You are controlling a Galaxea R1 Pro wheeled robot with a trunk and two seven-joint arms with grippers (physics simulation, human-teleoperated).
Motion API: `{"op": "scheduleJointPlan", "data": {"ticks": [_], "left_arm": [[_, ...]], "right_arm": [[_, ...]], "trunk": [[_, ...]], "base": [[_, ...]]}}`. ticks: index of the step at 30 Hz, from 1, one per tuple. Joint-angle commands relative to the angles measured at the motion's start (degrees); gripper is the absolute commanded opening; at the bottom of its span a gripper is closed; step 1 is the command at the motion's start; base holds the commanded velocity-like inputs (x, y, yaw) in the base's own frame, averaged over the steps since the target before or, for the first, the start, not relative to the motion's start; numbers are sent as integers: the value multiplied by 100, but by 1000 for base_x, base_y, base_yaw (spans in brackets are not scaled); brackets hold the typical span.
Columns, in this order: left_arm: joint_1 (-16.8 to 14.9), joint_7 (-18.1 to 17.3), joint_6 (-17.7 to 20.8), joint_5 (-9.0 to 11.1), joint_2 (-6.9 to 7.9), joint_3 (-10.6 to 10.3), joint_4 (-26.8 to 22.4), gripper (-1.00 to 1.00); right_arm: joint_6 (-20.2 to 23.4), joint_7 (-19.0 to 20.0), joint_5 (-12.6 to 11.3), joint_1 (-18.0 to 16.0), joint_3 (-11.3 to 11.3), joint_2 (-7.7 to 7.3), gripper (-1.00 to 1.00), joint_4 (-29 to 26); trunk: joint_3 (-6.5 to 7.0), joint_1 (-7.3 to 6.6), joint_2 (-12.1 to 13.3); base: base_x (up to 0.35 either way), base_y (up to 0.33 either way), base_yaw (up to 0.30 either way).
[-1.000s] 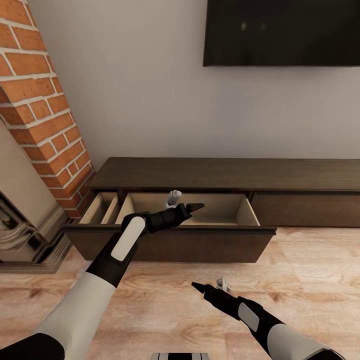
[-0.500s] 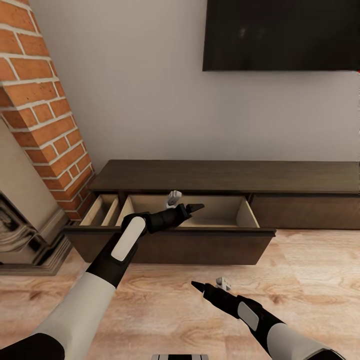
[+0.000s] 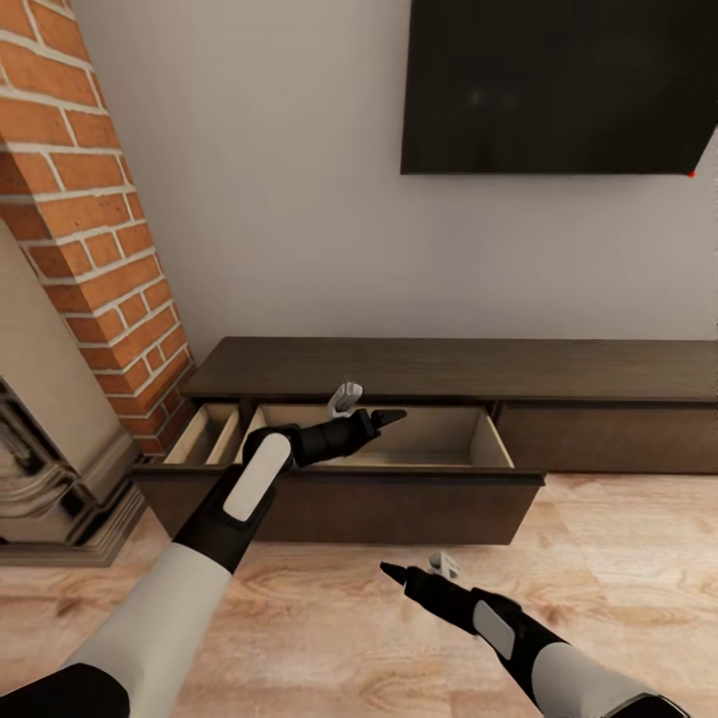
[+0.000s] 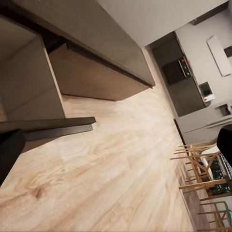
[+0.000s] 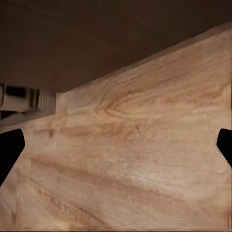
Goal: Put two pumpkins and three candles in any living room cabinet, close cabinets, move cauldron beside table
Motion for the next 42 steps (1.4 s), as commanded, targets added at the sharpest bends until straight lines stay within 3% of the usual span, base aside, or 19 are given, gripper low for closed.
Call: {"op": "scheduleJointPlan", "data": {"ticks": [1,8,14,21,22,23,31,38,42], "left_arm": [[-4,-26,22,-32,1,7,17,100],[-5,-29,31,-172,11,21,43,100],[-6,-41,53,-433,29,25,46,100],[-5,-79,86,-775,81,23,71,100],[-5,-82,88,-786,99,23,72,100],[-4,-89,95,-818,224,23,76,100],[-2,-74,98,-849,395,30,183,100],[-5,-60,90,-1041,424,56,699,100],[-5,-54,85,-1199,426,62,852,100]], "right_arm": [[42,22,147,-4,18,-1,100,-1],[55,37,674,-7,38,-1,100,2],[56,-48,722,-7,35,-1,100,8],[56,-424,743,-7,40,-1,100,7],[56,-461,745,-7,41,-1,100,7],[53,-667,749,-7,42,-1,100,7],[48,-838,797,-14,42,-1,100,7],[55,-856,1244,-16,27,-1,100,7],[62,-862,1302,-16,25,-1,100,12]], "trunk": [[18,-3,0],[173,-21,9],[306,-37,17],[461,-55,27],[461,-55,27],[461,-55,27],[461,-55,27],[460,-55,27],[453,-55,27]], "base": [[0,0,0],[0,0,0],[0,0,0],[0,0,170],[0,0,264],[0,0,282],[-31,0,288],[-279,0,291],[-306,0,291]]}}
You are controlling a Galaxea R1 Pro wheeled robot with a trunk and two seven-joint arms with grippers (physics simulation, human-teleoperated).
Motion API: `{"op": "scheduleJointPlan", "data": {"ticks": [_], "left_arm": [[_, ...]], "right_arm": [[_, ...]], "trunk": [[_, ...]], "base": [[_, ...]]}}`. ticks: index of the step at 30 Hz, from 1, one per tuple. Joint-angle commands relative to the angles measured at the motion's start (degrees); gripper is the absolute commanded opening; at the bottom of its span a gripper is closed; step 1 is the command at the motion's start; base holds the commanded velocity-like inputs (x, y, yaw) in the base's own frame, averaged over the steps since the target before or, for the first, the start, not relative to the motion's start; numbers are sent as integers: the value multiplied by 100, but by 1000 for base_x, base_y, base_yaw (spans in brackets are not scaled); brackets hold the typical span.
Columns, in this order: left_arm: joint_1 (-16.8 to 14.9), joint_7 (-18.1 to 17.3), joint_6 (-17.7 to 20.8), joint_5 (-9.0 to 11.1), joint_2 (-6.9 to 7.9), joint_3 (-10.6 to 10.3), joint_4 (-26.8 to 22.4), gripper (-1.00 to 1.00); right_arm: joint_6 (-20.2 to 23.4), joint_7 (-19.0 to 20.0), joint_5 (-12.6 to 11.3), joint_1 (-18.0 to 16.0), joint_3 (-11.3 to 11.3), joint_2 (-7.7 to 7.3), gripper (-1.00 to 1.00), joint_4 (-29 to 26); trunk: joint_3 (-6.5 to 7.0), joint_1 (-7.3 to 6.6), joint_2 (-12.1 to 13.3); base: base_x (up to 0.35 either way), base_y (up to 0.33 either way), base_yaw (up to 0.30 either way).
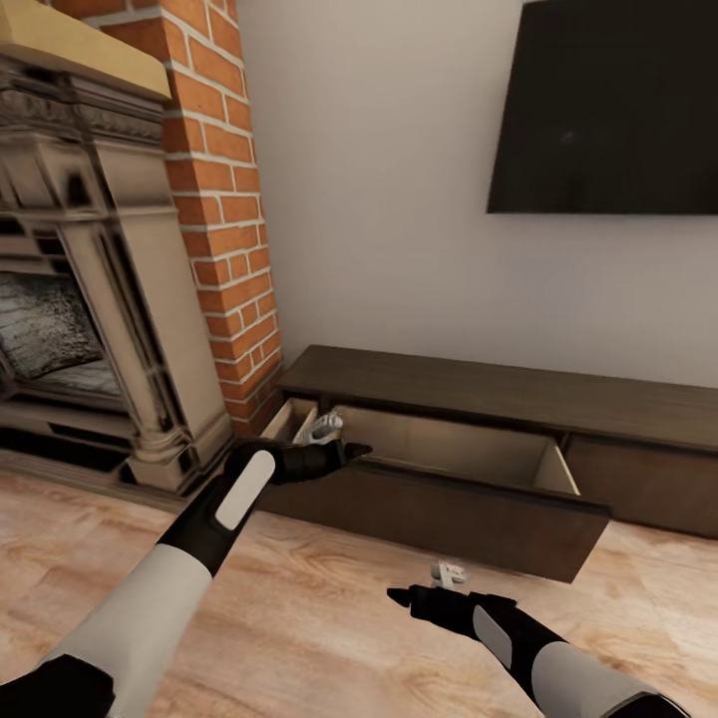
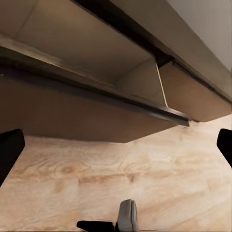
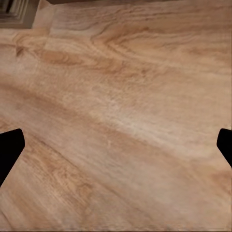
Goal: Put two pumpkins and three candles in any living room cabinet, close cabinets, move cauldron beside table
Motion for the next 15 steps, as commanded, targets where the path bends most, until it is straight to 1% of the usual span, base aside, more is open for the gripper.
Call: {"op": "scheduleJointPlan", "data": {"ticks": [1,8,10,15], "left_arm": [[-5,-21,12,-49,-2,5,66,100],[-5,4,-19,-98,18,14,398,100],[-5,12,-32,-107,82,16,572,100],[-5,14,-51,-109,301,15,735,100]], "right_arm": [[33,4,-36,-2,17,-2,100,-4],[34,3,-23,-2,23,0,100,-2],[31,3,-17,-2,27,4,100,-1],[25,-4,-15,-2,38,14,100,9]], "trunk": [[-8,-5,-2],[-27,-5,-2],[-29,-5,-2],[-31,-5,-2]], "base": [[-308,0,291],[-308,0,291],[-308,0,292],[-306,0,291]]}}
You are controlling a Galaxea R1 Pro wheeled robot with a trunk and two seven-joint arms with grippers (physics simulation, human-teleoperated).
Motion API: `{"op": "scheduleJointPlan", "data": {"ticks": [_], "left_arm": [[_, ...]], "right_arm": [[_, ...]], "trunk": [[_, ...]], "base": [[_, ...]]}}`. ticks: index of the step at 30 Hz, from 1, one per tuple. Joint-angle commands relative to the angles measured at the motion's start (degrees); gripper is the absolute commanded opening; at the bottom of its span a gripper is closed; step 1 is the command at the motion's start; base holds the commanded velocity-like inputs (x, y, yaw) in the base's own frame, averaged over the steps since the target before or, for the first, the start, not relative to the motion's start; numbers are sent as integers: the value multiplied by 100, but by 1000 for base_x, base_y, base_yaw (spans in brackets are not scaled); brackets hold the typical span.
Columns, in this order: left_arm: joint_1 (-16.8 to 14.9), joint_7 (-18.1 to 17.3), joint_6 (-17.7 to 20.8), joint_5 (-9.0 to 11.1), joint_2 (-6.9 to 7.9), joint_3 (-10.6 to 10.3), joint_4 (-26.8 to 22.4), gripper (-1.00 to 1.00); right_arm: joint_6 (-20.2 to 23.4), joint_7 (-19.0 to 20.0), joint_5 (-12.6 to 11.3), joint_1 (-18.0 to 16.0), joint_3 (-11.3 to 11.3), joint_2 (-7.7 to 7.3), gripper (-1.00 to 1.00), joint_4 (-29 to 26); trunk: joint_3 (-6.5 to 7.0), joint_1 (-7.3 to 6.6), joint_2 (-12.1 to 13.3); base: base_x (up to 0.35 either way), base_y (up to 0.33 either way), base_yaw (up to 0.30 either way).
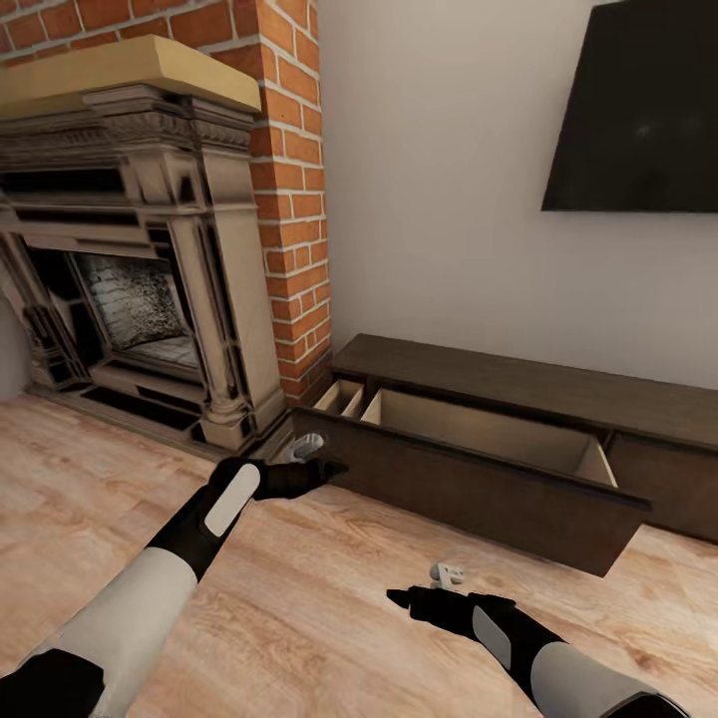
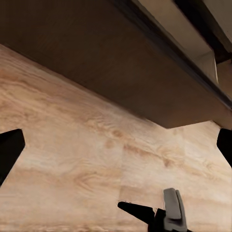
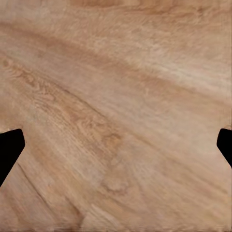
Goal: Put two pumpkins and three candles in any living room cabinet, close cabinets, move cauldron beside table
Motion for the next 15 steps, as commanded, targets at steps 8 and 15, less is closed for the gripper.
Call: {"op": "scheduleJointPlan", "data": {"ticks": [8,15], "left_arm": [[-4,-48,-501,-11,90,-43,723,100],[-4,-80,-1342,-2,62,-66,1970,100]], "right_arm": [[19,-7,-42,-3,30,6,100,4],[-32,-851,378,3,20,7,100,-5]], "trunk": [[-5,-5,-3],[-5,-5,-3]], "base": [[-128,0,292],[-7,0,292]]}}
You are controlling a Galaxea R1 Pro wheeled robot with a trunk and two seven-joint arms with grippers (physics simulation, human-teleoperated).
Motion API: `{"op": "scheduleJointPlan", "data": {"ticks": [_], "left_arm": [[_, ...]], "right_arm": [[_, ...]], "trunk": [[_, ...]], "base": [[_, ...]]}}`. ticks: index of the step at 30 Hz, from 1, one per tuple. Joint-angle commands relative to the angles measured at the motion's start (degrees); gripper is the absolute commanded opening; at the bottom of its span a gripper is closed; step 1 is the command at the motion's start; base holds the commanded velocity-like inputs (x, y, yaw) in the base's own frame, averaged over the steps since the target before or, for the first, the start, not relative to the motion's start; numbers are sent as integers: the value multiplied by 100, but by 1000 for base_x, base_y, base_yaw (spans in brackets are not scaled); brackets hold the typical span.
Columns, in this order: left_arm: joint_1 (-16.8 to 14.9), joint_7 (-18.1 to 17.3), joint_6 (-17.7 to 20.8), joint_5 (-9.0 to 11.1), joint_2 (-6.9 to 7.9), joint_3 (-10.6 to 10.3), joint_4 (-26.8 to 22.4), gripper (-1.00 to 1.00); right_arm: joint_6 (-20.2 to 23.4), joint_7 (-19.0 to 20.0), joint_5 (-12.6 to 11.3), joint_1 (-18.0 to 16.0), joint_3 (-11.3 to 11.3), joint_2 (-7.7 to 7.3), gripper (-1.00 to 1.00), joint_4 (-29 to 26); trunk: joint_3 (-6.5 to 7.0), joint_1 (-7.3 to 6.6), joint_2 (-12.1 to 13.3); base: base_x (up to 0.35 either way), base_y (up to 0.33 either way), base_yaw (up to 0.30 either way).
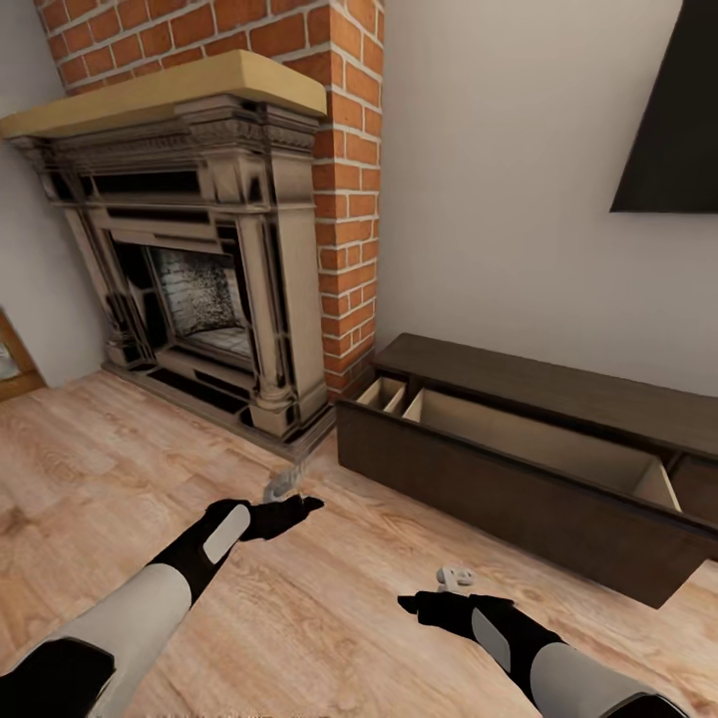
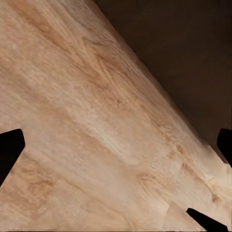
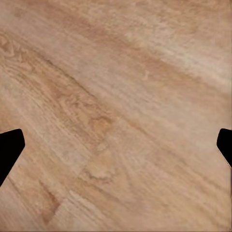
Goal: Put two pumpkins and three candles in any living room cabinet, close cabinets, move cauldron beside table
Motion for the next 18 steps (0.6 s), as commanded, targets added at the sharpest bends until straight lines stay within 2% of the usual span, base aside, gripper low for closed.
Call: {"op": "scheduleJointPlan", "data": {"ticks": [1,8,14,18], "left_arm": [[-5,-18,-100,16,1,-23,158,100],[10,-16,-405,15,-5,-27,629,100],[13,-21,-1099,13,-22,-27,1239,100],[13,-26,-1560,11,-135,-27,1694,100]], "right_arm": [[23,-20,-21,-2,20,-2,100,-8],[20,-56,9,0,17,6,100,-13],[19,-68,14,0,17,4,100,-15],[19,-97,15,0,11,-1,100,-20]], "trunk": [[-5,-2,-3],[-2,-2,-3],[11,-2,-3],[14,-2,-3]], "base": [[-1,0,292],[0,0,292],[0,0,289],[0,0,129]]}}
